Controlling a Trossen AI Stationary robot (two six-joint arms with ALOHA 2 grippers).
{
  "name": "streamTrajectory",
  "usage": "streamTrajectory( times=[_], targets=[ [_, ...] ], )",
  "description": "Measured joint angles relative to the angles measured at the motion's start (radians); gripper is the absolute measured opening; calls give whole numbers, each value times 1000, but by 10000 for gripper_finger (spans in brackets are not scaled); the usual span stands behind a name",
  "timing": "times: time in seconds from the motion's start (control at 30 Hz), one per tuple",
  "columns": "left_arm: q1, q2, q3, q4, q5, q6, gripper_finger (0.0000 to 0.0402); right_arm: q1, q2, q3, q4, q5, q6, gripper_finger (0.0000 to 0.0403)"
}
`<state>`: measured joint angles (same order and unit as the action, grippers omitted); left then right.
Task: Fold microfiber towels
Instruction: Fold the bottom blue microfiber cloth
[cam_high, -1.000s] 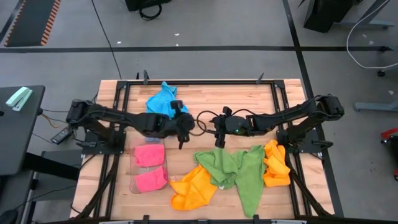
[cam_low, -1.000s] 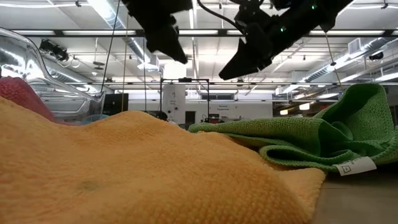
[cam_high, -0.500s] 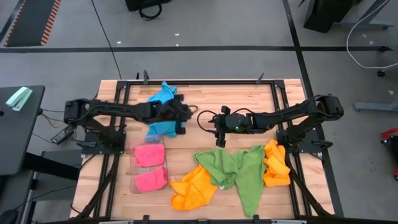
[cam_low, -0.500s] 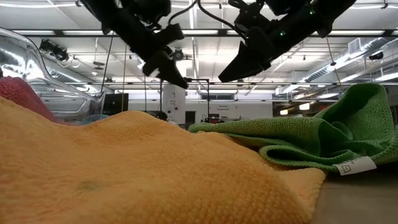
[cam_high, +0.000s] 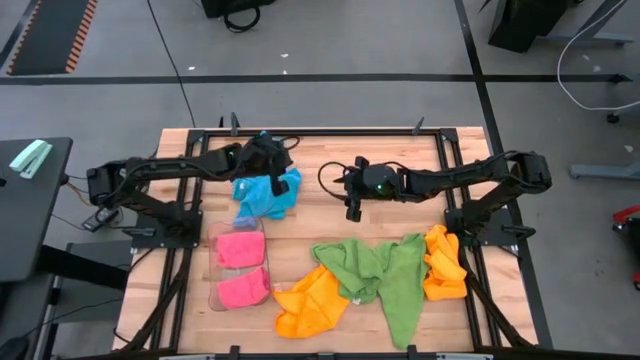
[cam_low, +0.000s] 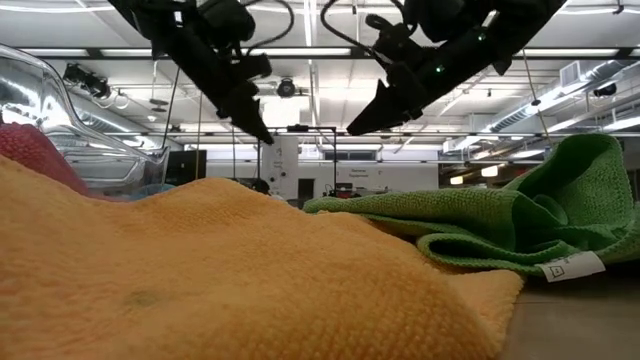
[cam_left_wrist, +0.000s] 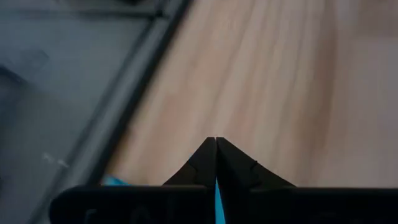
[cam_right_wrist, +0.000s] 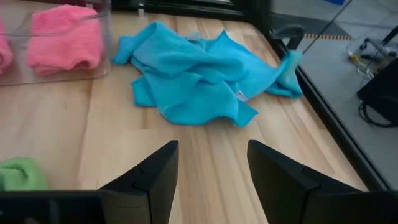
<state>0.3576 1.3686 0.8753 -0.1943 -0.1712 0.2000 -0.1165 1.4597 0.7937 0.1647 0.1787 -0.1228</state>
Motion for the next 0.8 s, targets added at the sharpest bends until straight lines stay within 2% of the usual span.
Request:
streamTrajectory(
  times=[0.07,0.33,0.47,0.63,0.73,0.8],
  targets=[
    [9,8,0,-50,41,-36,27,-18,2,0,-12,-13,4,200],
    [13,13,0,-208,41,-235,39,-41,2,0,-4,-53,-26,200],
    [13,13,0,-246,-46,-318,46,-41,2,0,-3,-61,-44,200],
    [38,20,1,-314,-133,-326,94,-44,2,0,-2,-62,-47,200],
    [85,43,1,-323,-134,-347,129,-56,2,0,-1,-62,-59,200],
    [118,71,1,-322,-96,-353,148,-67,2,0,-1,-62,-61,200]
  ],
)
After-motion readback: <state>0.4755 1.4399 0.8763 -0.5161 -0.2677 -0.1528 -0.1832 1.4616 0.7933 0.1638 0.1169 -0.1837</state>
